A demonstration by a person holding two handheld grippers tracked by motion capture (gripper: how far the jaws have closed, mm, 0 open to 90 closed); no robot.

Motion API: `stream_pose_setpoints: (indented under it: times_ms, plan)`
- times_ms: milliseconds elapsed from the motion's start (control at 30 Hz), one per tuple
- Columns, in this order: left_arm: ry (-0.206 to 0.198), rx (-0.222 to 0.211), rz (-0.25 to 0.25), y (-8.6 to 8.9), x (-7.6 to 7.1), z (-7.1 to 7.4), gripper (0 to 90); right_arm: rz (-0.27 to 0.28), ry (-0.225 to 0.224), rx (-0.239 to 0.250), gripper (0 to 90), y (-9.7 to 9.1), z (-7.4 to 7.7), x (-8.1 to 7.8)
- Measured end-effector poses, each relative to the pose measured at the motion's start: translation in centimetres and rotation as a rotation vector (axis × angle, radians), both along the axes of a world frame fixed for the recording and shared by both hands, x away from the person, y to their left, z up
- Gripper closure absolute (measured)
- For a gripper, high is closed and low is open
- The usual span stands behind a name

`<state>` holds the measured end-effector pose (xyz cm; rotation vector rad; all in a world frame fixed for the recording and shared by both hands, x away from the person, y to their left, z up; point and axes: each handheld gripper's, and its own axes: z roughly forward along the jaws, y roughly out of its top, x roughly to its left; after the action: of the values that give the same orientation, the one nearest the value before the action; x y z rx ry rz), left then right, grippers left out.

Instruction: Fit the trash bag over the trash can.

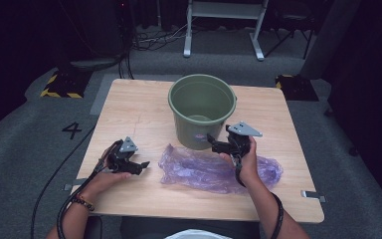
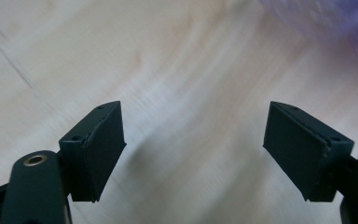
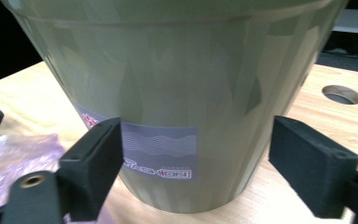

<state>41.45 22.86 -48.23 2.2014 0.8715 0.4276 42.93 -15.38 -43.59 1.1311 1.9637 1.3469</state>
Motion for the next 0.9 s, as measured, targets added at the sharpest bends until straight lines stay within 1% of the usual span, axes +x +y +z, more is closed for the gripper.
stream_pose_setpoints:
  times_ms: [33, 67, 133, 167, 233, 300, 333, 367, 400, 467, 500, 567, 600, 633, 667, 700, 733, 800, 833, 900]
  plan:
    - [-0.012, -0.009, 0.008, -0.1, 0.5, 0.5, 21.6, -0.011, -0.002, 0.001, 18.1, -0.1, 0.0, 0.1]
    - [-0.03, -0.019, 0.019, -0.4, 0.9, 0.9, 21.7, -0.021, -0.003, 0.001, 19.4, -0.2, -0.1, 0.2]
    - [-0.05, -0.042, 0.022, -0.9, 2.0, 1.6, 21.9, -0.007, 0.006, 0.006, 20.4, -0.3, -0.1, 0.5]
    - [-0.053, -0.067, 0.026, -1.4, 2.5, 1.8, 21.9, 0.001, 0.006, -0.006, 20.5, -0.4, -0.1, 0.4]
    - [-0.068, -0.078, 0.016, -2.4, 3.5, 2.2, 22.0, 0.042, 0.001, -0.047, 20.2, -0.5, -0.1, 0.2]
    - [-0.071, -0.102, 0.0, -3.7, 4.4, 2.5, 22.0, 0.074, 0.0, -0.087, 20.4, -1.0, -0.1, -0.2]
    - [-0.075, -0.103, -0.007, -4.3, 4.7, 2.6, 22.0, 0.096, 0.008, -0.105, 20.4, -1.3, -0.1, -0.5]
    - [-0.083, -0.095, -0.015, -5.1, 5.0, 2.8, 22.1, 0.113, 0.011, -0.122, 20.4, -1.6, -0.1, -0.7]
    - [-0.088, -0.093, -0.021, -5.8, 5.2, 2.9, 22.0, 0.121, 0.007, -0.134, 20.8, -2.1, -0.1, -1.0]
    - [-0.091, -0.098, -0.041, -6.9, 5.7, 3.2, 22.0, 0.151, 0.021, -0.156, 20.6, -3.0, 0.0, -1.6]
    - [-0.096, -0.101, -0.044, -7.4, 5.8, 3.3, 22.1, 0.158, 0.023, -0.171, 20.7, -3.4, -0.1, -1.9]
    - [-0.098, -0.097, -0.056, -8.2, 6.1, 3.4, 22.6, 0.182, 0.033, -0.199, 20.6, -4.4, -0.1, -2.7]
    - [-0.101, -0.096, -0.056, -8.6, 6.3, 3.5, 22.6, 0.183, 0.035, -0.218, 20.6, -4.9, -0.2, -3.1]
    - [-0.101, -0.103, -0.057, -8.9, 6.4, 3.6, 22.7, 0.184, 0.032, -0.243, 20.8, -5.4, -0.3, -3.6]
    - [-0.092, -0.122, -0.061, -9.1, 6.5, 3.6, 23.0, 0.201, 0.036, -0.26, 20.9, -6.0, -0.4, -4.1]
    - [-0.094, -0.124, -0.064, -9.4, 6.7, 3.7, 23.2, 0.21, 0.042, -0.274, 20.8, -6.6, -0.6, -4.6]
    - [-0.101, -0.112, -0.069, -9.6, 6.8, 3.8, 23.5, 0.21, 0.048, -0.281, 21.0, -7.3, -0.7, -5.1]
    - [-0.093, -0.121, -0.084, -10.1, 6.9, 3.8, 22.6, 0.211, 0.066, -0.28, 21.6, -8.8, -1.0, -5.8]
    - [-0.091, -0.115, -0.088, -10.4, 6.9, 3.8, 22.6, 0.201, 0.069, -0.285, 21.7, -9.6, -1.1, -6.2]
    - [-0.094, -0.107, -0.1, -11.0, 6.8, 3.7, 22.6, 0.188, 0.084, -0.267, 22.0, -11.3, -1.1, -6.9]
